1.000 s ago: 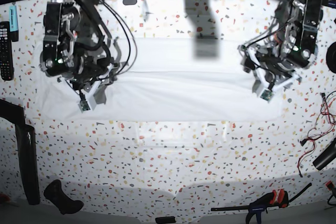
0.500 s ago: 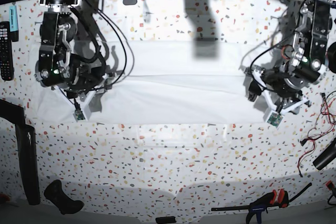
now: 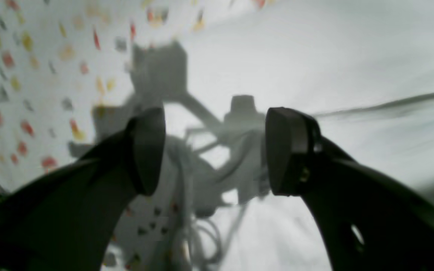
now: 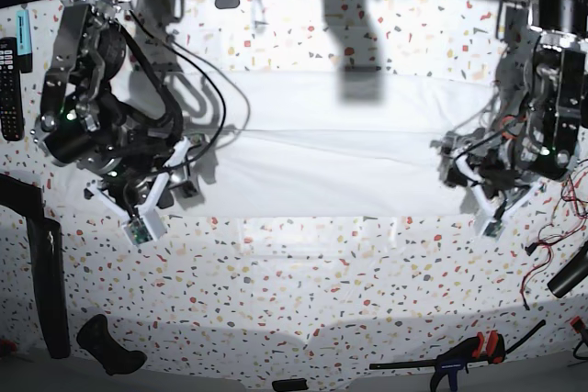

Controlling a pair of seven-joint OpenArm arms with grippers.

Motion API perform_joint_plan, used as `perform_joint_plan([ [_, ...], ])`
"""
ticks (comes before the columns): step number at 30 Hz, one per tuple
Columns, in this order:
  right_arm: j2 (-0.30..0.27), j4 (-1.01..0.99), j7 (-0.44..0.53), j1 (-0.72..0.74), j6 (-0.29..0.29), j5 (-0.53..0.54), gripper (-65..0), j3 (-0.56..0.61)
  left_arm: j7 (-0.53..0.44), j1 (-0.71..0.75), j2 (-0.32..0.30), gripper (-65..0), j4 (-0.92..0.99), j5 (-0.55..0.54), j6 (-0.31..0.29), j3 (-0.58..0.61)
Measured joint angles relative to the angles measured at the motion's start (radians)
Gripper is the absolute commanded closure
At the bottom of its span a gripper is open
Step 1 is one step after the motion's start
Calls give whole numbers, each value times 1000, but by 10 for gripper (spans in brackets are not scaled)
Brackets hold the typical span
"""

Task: Fold the T-shirt properly
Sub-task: 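Move both grippers outward to the band's two ends, then grasp the band end with the left gripper and pull it outward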

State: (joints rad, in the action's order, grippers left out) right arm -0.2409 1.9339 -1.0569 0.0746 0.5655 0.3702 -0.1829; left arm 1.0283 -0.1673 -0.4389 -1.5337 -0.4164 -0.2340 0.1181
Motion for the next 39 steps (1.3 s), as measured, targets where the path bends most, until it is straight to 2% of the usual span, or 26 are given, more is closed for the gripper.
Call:
perform_joint_plan([
  [2,0,3,-4,-1,0,0,-242,-21,0,-12,-31,-396,40,-50,2,0],
  [5,0,3,-9,0,0,1,-242,-53,-6,-40,-54,-396,89,-66,2,-4],
  [7,0,3,-23,0,34,0,-242,-75,-4,-47,-55,-396,117,-122,-6,-23],
  [12,0,26,-79,-39,90,141,-242,-127,32,-49,-52,-396,192,-283,-108,-119],
  [17,2,130,-79,-111,95,153,-241,-193,117,-49,-56,-396,332,-512,-228,-235],
  [19,2,183,-80,-142,97,155,-241,-216,128,-49,-54,-396,388,-567,-259,-256],
  [24,2,307,-85,-210,97,207,-241,-270,117,-47,-54,-396,490,-583,-299,-263],
  [29,2,365,-85,-245,97,208,-241,-307,171,-44,-53,-396,520,-686,-349,-263],
  [39,2,367,-85,-246,97,209,-241,-311,203,-43,-51,-396,520,-705,-369,-262],
])
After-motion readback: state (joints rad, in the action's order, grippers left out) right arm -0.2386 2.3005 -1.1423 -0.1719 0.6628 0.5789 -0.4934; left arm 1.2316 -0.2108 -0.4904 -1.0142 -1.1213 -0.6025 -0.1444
